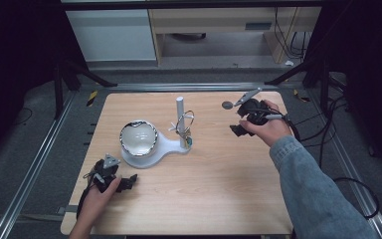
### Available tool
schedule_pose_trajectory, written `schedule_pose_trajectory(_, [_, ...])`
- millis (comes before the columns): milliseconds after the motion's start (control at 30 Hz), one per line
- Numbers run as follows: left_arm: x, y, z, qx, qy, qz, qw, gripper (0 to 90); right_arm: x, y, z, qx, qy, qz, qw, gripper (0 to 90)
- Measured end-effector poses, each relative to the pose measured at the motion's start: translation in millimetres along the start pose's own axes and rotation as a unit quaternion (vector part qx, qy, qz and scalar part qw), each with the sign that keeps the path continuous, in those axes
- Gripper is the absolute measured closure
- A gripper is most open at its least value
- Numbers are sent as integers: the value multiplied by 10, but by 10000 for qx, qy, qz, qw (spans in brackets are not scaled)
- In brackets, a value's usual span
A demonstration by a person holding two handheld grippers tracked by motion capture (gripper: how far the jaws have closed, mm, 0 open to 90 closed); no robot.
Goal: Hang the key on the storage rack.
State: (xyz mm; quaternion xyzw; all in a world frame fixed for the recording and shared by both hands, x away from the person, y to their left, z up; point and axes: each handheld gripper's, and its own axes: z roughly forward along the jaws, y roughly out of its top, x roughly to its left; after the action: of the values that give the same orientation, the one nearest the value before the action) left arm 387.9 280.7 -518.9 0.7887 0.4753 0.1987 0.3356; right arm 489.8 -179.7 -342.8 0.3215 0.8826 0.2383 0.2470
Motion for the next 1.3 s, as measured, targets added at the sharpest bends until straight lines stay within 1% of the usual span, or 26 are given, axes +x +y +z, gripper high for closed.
schedule_pose_trajectory(233, [0, 0, 0, 3, 0, 4, 10000, 0, 34, -166, 78, 7, 16, 76, 10000, 144])
schedule_pose_trajectory(333, [0, 0, 0, 2, 0, 4, 10000, 0, 56, -239, 120, 17, 51, 98, 9999, 144])
schedule_pose_trajectory(433, [0, 0, -1, 3, 3, 3, 10000, 0, 78, -299, 155, 23, 100, 177, 9998, 146])
schedule_pose_trajectory(767, [-1, 0, -1, 4, 5, 1, 10000, 0, 200, -541, 328, 131, 200, 296, 9993, 146])
schedule_pose_trajectory(800, [-1, 0, -1, 4, 5, 1, 10000, 0, 213, -566, 346, 155, 245, 310, 9991, 146])
schedule_pose_trajectory(867, [-2, 0, -1, 4, 4, 0, 10000, 0, 244, -622, 380, 158, 242, 352, 9990, 146])
schedule_pose_trajectory(1133, [-3, 0, -1, 4, 8, -4, 10000, 0, 350, -850, 502, 208, 357, 524, 9978, 146])
schedule_pose_trajectory(1233, [-3, 0, -1, 4, 8, -3, 10000, 0, 387, -935, 537, 182, 385, 593, 9973, 146])
schedule_pose_trajectory(1300, [-3, 0, -1, 4, 8, -2, 10000, 0, 408, -991, 559, 150, 429, 680, 9966, 146])
